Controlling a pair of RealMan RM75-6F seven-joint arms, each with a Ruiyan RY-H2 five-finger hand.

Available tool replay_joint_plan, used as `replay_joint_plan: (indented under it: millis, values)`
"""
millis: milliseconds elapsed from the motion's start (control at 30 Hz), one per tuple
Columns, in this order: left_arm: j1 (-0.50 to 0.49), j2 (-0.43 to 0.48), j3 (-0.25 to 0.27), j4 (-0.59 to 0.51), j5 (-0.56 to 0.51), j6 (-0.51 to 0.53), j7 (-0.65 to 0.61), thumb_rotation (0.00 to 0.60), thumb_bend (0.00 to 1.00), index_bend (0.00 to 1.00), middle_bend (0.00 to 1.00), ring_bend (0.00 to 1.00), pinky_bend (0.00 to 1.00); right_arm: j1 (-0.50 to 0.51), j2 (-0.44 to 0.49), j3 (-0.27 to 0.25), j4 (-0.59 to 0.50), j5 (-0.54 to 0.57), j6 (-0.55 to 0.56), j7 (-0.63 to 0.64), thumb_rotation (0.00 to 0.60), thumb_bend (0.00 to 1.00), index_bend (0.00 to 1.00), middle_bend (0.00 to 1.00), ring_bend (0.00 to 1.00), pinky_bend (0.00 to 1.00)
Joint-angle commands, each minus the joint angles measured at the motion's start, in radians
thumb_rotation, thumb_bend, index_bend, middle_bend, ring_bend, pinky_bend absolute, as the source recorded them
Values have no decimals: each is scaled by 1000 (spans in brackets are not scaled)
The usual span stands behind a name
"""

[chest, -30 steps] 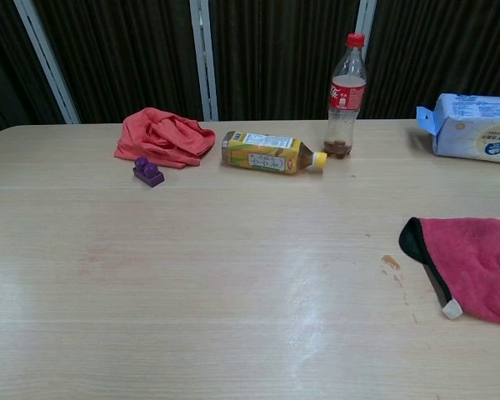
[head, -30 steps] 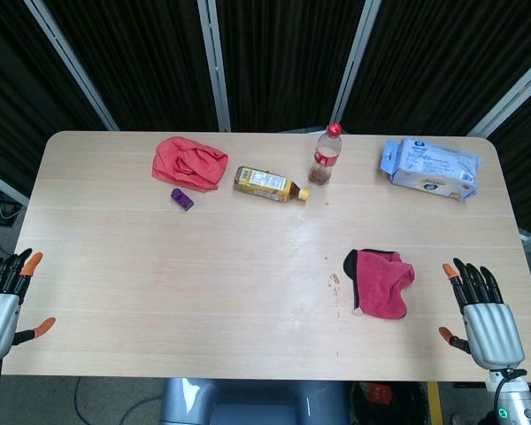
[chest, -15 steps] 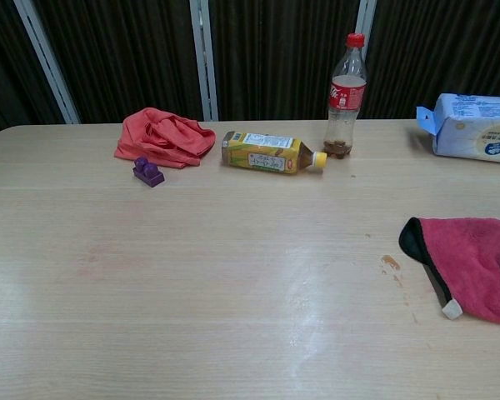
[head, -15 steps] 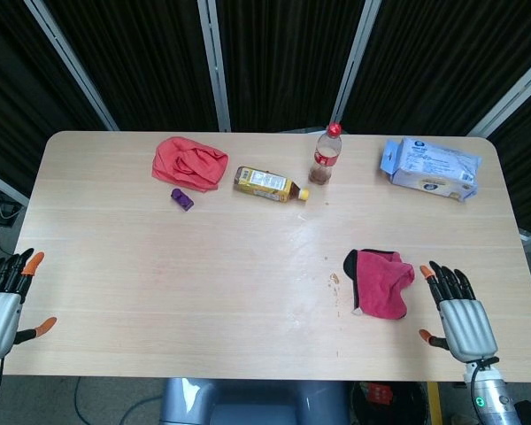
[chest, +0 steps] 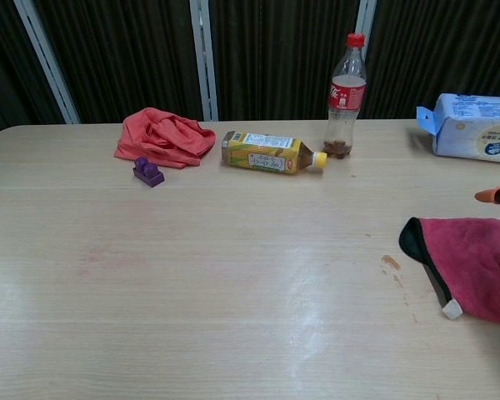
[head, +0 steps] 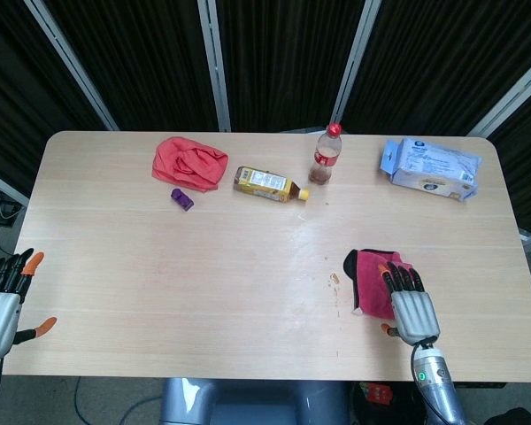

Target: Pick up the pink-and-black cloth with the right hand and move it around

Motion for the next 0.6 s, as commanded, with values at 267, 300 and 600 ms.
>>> replay_joint_plan:
  millis: [267, 300, 600]
  values:
    - [-9, 0, -2, 0, -13, -21, -10, 600, 0, 0, 0, 0, 0, 50, -115, 39, 162, 73, -42, -14, 600, 0, 0, 0, 0, 0]
    - [-10, 0, -3, 0, -15, -23, -11, 600, 0, 0, 0, 0, 0, 57, -122, 47, 175, 84, -50, -13, 600, 0, 0, 0, 0, 0]
    - [-19, -5, -9, 2, -36, -43, -18, 600, 0, 0, 0, 0, 0, 88, -176, 58, 266, 134, -100, 0, 600, 0, 0, 0, 0, 0]
